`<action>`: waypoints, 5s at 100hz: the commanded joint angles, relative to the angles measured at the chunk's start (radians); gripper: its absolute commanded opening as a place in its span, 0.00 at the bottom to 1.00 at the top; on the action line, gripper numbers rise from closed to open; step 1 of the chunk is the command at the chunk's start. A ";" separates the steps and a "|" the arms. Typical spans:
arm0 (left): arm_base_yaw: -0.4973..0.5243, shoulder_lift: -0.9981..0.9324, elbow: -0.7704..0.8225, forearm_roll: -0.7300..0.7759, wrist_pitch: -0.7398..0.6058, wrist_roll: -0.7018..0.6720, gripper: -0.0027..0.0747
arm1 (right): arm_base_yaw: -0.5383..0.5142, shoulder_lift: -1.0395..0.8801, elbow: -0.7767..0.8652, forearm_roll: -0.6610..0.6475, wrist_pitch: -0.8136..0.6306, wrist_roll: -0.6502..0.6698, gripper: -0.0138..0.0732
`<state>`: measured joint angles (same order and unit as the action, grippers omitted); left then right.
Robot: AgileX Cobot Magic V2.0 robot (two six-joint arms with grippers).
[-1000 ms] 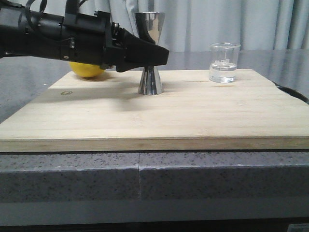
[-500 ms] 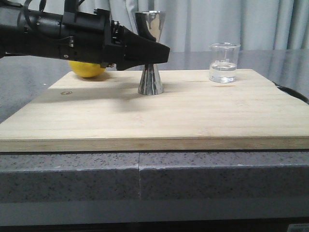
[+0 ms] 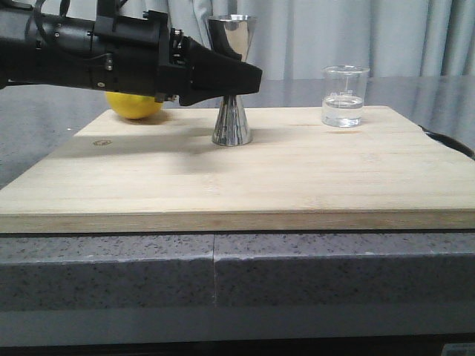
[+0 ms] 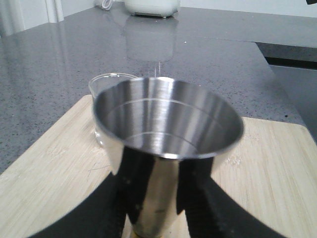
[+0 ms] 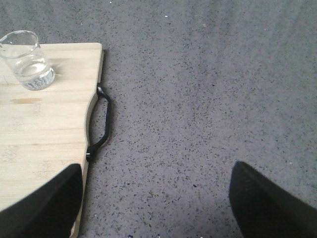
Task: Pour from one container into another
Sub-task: 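Lift the steel jigger slightly off the board with the left gripper, then reach the right gripper to the glass beaker and grasp it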
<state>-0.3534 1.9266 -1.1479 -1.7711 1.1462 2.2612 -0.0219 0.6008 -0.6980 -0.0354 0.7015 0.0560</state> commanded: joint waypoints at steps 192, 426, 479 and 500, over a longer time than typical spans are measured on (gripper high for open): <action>-0.006 -0.048 -0.072 -0.081 0.127 -0.011 0.11 | 0.102 0.150 -0.127 0.127 -0.004 -0.223 0.79; -0.006 -0.048 -0.072 -0.081 0.127 -0.011 0.11 | 0.389 1.045 -0.047 0.227 -1.496 -0.214 0.79; -0.006 -0.048 -0.072 -0.081 0.127 -0.011 0.11 | 0.378 1.075 -0.049 0.227 -1.528 -0.145 0.79; -0.006 -0.048 -0.072 -0.081 0.127 -0.011 0.11 | 0.378 1.075 -0.049 0.227 -1.528 -0.144 0.79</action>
<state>-0.3534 1.9266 -1.1903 -1.7652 1.1517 2.2612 0.3619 1.7112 -0.7210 0.1960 -0.7376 -0.0884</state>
